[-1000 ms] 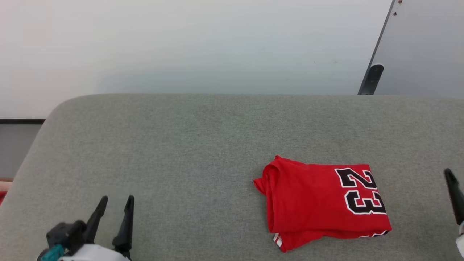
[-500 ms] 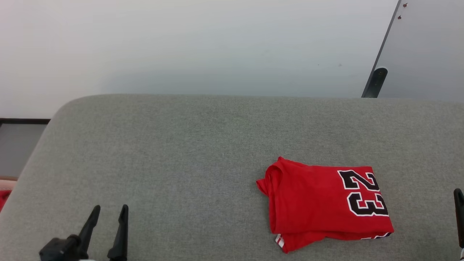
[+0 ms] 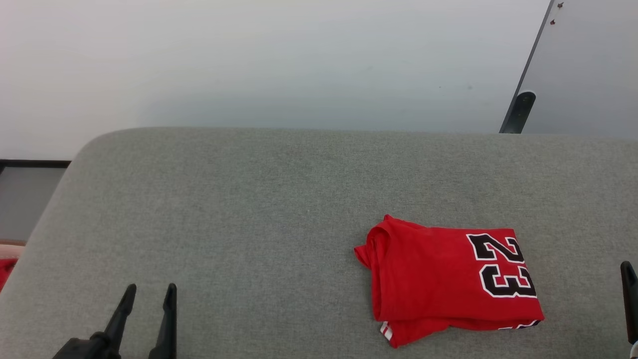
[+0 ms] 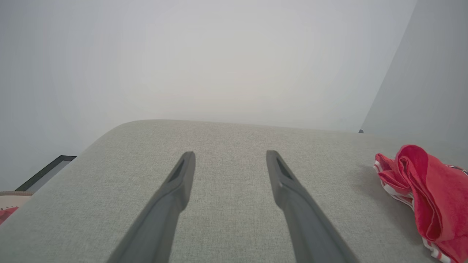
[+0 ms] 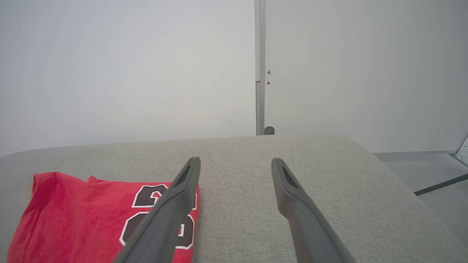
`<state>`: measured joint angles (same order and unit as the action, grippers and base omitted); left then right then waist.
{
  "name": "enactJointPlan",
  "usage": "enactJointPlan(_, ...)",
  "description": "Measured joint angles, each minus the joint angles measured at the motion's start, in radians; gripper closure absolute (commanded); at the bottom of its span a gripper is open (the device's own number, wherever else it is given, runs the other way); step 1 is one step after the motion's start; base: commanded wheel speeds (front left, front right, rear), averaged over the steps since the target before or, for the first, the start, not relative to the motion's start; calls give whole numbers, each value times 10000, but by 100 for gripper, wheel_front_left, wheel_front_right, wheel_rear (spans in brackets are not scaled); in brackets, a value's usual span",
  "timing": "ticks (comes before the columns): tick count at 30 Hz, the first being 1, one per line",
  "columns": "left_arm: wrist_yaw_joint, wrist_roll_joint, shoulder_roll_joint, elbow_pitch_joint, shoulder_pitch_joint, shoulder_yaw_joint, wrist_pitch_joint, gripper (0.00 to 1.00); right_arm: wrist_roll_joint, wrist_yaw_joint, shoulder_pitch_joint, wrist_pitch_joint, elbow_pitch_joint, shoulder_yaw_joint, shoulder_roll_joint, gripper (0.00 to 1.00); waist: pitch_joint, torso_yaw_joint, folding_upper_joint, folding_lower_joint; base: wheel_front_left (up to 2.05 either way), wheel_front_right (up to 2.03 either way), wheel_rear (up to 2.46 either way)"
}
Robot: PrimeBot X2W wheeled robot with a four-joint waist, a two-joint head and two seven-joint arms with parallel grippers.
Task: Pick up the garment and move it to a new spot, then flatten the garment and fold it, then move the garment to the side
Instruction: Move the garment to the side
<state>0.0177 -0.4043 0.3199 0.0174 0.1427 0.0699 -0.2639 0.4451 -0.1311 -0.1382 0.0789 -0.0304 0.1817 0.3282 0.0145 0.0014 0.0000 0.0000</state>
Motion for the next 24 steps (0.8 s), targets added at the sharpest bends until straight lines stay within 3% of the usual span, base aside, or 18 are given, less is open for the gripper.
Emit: enactJointPlan(24,12,86,-29,-79,7,98,0,0,-61,0,59,-144,109,-263,-56,0,-60,72,0,0,0,0,0)
